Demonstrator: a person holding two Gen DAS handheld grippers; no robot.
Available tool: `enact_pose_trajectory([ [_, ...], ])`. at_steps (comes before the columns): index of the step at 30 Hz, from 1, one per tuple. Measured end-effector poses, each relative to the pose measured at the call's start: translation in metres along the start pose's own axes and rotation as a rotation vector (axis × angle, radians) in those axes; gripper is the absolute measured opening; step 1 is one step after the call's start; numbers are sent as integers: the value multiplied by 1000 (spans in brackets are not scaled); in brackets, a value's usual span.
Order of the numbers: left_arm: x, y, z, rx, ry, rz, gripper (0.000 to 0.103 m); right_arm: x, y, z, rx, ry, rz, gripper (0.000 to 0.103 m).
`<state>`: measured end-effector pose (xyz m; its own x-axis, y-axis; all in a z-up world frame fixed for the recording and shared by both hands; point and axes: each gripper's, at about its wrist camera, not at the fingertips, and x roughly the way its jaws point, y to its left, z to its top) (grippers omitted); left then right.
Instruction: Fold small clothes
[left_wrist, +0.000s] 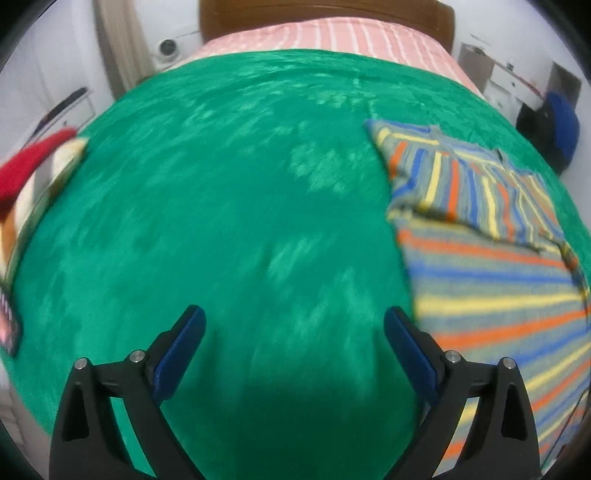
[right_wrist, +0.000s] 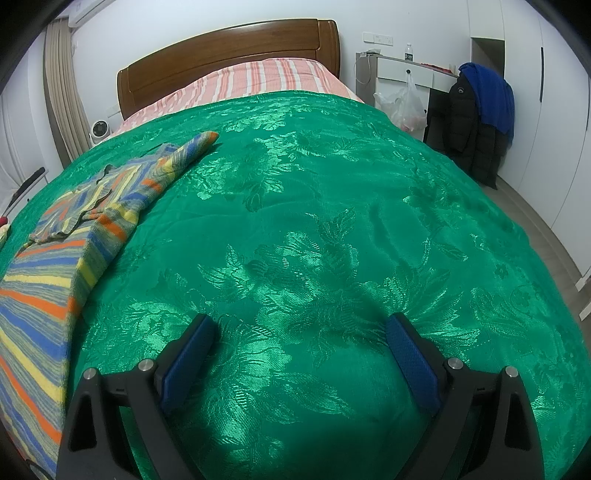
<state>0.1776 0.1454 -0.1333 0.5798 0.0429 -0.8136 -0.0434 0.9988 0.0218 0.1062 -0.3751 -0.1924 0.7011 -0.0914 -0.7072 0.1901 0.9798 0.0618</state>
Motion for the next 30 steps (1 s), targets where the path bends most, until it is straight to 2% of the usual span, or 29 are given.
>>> enact_pose_trajectory([
  [4, 13, 21, -36, -90, 10, -8, 99, 0, 0, 0, -1, 1, -1, 93],
  [7, 16, 26, -51, -107, -78, -29, 102, 0, 1, 0, -4, 4, -4, 93],
  [10, 21, 18, -56, -63, -122, -10, 103, 0, 1, 0, -6, 5, -8, 93],
  [30, 18, 17, -64, -45, -166, 16, 103, 2, 2, 0, -4, 0, -8, 93],
])
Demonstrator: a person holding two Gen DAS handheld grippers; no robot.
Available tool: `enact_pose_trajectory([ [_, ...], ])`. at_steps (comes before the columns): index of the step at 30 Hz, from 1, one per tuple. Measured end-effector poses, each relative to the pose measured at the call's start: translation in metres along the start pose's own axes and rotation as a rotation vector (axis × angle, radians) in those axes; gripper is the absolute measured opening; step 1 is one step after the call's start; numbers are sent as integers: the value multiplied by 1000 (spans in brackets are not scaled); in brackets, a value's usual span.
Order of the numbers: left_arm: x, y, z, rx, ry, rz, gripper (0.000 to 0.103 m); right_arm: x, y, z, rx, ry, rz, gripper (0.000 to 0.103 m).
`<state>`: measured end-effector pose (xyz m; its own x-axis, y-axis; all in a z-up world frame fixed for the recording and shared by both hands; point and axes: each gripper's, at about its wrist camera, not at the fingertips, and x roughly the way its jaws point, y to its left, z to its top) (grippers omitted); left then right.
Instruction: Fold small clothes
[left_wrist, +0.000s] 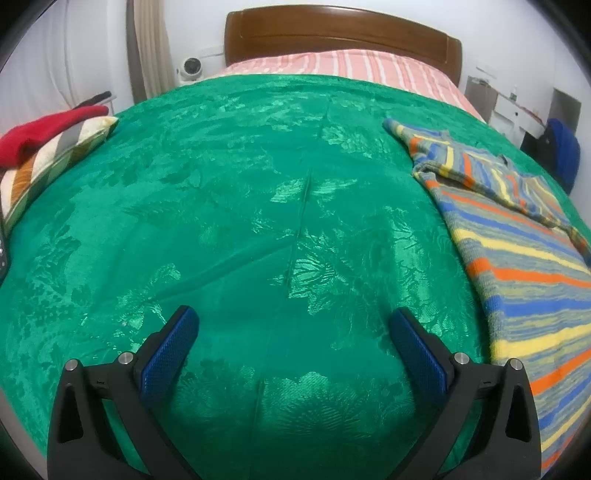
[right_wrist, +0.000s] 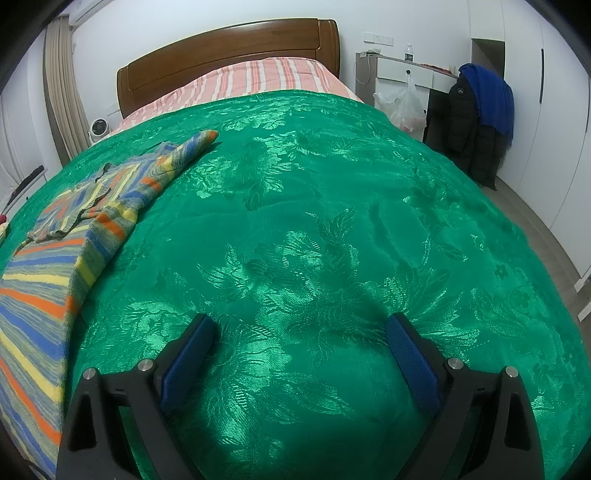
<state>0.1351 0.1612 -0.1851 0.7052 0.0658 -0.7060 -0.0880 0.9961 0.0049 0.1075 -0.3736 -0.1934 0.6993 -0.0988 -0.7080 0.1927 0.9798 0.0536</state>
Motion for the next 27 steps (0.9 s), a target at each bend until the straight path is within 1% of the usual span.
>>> enact_pose_trajectory([
  [14, -2, -1, -2, 1, -9, 6, 103, 0, 0, 0, -1, 1, -2, 93],
  [27, -3, -1, -2, 1, -14, 8, 103, 0, 5, 1, -18, 11, -27, 94],
])
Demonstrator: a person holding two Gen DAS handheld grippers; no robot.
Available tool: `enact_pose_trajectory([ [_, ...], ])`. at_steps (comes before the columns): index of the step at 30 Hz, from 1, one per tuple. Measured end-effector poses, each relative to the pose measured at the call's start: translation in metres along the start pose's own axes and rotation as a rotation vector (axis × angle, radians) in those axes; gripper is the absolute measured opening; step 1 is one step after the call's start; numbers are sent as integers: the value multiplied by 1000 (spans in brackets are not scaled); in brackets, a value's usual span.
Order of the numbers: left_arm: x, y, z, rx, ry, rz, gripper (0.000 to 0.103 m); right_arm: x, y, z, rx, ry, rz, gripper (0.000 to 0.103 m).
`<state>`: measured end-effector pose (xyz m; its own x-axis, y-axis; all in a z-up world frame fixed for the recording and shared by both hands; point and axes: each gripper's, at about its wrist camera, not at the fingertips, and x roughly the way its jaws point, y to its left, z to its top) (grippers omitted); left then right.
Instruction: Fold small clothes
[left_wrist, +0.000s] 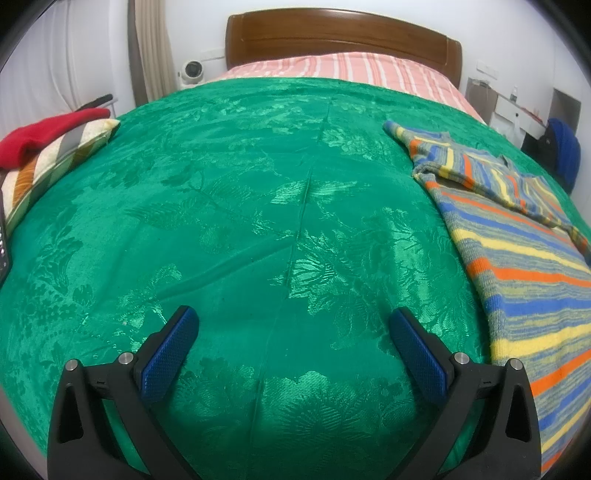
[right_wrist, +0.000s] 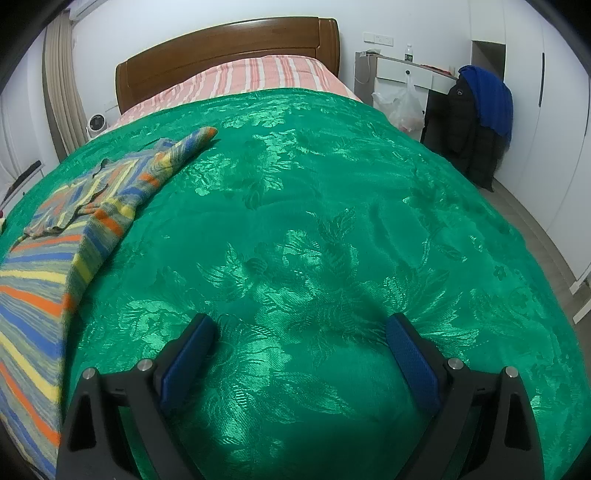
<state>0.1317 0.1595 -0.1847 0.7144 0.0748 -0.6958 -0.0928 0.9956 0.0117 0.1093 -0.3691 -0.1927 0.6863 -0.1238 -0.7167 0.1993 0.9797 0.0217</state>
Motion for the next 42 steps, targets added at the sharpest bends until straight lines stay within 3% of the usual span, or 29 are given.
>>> enact_pose_trajectory([
  [3, -1, 2, 2, -6, 11, -12, 103, 2, 3, 2, -9, 16, -13, 94],
  [5, -7, 7, 6, -29, 62, -44, 102, 1, 2, 5, -9, 42, -6, 94],
  [6, -15, 11, 8, -54, 90, -71, 102, 0, 2, 9, -15, 66, -1, 94],
  [8, -37, 16, 6, -107, 139, -207, 102, -8, 3, 17, -38, 126, 26, 92],
  [10, -59, 8, -6, -97, 263, -329, 102, -39, 6, 21, -49, 133, 127, 91],
  [12, -68, -4, -23, -58, 359, -365, 102, -83, 17, 15, -95, 142, 271, 91],
  [15, -73, -23, -54, 30, 477, -334, 99, -121, 32, -10, -123, 227, 426, 91],
  [17, -73, -31, -66, 57, 516, -299, 86, -133, 41, -33, -123, 295, 489, 88],
  [19, -77, -37, -71, 85, 524, -282, 76, -134, 52, -58, -97, 370, 533, 72],
  [22, -81, -44, -73, 105, 550, -310, 44, -119, 66, -80, -76, 449, 543, 59],
  [23, -81, -46, -74, 113, 556, -311, 26, -111, 75, -89, -83, 488, 551, 51],
  [25, -80, -46, -75, 113, 574, -332, 5, -107, 85, -97, -97, 517, 550, 5],
  [30, -89, -28, -63, -11, 543, -430, 2, -117, 86, -81, -74, 475, 556, 4],
  [33, -98, -18, -45, -113, 493, -527, 2, -127, 75, -60, -12, 432, 590, 4],
  [37, -96, -16, -6, -180, 408, -624, 2, -127, 66, -23, 73, 344, 655, 4],
  [42, -59, -26, 69, -217, 273, -637, 2, -94, 67, 46, 96, 209, 640, 4],
])
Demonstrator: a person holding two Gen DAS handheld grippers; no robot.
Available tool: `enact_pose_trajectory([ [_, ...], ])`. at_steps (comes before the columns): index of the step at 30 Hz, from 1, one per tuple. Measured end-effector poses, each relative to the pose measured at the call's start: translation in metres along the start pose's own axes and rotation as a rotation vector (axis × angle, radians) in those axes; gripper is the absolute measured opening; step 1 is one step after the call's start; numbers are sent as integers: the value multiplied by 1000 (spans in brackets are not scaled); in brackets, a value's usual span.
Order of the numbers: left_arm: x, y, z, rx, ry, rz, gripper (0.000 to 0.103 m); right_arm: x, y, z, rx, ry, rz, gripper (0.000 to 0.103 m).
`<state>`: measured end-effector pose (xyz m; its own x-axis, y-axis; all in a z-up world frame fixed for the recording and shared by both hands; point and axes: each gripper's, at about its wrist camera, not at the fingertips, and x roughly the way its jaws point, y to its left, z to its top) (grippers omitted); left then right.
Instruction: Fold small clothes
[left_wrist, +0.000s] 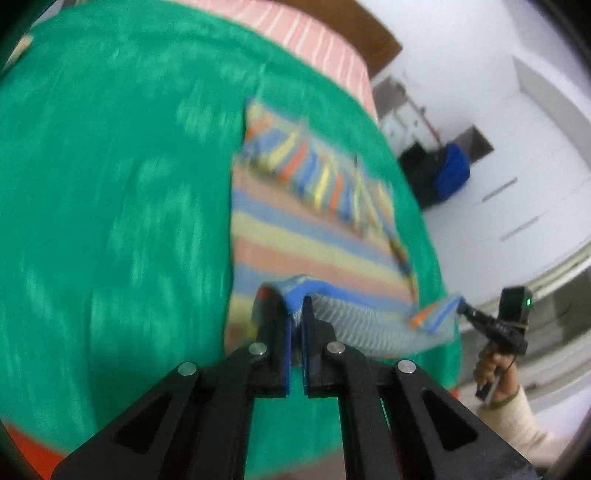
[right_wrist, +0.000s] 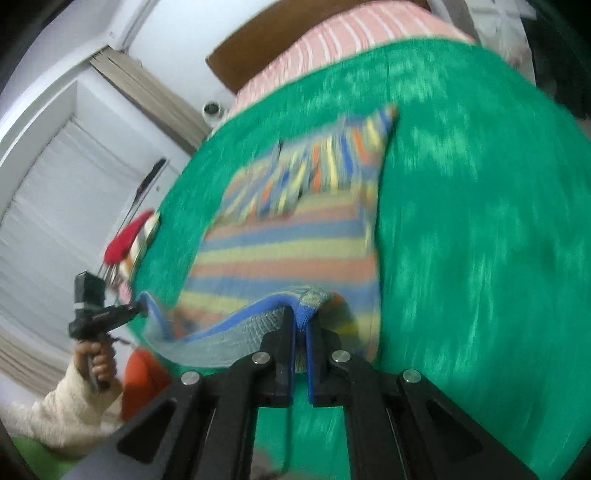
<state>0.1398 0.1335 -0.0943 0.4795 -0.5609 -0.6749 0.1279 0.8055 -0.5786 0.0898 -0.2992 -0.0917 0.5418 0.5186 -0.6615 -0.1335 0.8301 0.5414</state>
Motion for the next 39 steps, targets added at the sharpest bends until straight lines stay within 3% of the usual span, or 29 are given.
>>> enact_pose_trajectory([
  [4, 37, 4, 88, -16, -101, 37, 2, 35, -14, 77, -5, -80, -34, 4],
  [7, 79, 6, 145, -37, -116, 83, 2, 64, -36, 130, 36, -111, -45, 4],
  [10, 128, 2, 188, -12, -133, 163, 2, 98, -60, 175, 82, -137, -79, 4],
  [12, 152, 8, 207, -38, -125, 177, 5, 122, -79, 201, 102, -156, -113, 5],
  [13, 167, 16, 216, -74, -100, 197, 16, 129, -86, 207, 119, -167, -106, 6],
  [14, 174, 23, 218, -104, -77, 225, 36, 138, -96, 211, 145, -174, -100, 8],
  [15, 178, 31, 221, -137, -58, 250, 46, 147, -105, 215, 174, -170, -133, 21],
  [16, 174, 34, 220, -148, -70, 252, 58, 149, -112, 216, 195, -173, -167, 40],
  [19, 138, 44, 204, -141, -147, 224, 77, 128, -115, 207, 181, -224, -201, 42],
  [22, 103, 48, 172, -61, -182, 271, 86, 110, -92, 201, 50, -170, -225, 42],
  [26, 82, 43, 104, 83, -152, 345, 88, 134, -24, 193, -131, 68, -88, 42],
  [28, 79, 41, 67, 154, -144, 415, 88, 176, 9, 194, -170, 225, -17, 42],
  [31, 81, 37, 24, 197, -178, 455, 92, 252, 38, 206, -154, 366, -35, 42],
  [34, 76, 40, 1, 253, -234, 482, 96, 313, 46, 241, -99, 331, -81, 42],
  [36, 79, 38, 4, 273, -237, 471, 99, 317, 53, 271, -61, 142, -97, 42],
  [39, 81, 48, 8, 248, -226, 415, 101, 299, 64, 288, -14, 5, -32, 45],
])
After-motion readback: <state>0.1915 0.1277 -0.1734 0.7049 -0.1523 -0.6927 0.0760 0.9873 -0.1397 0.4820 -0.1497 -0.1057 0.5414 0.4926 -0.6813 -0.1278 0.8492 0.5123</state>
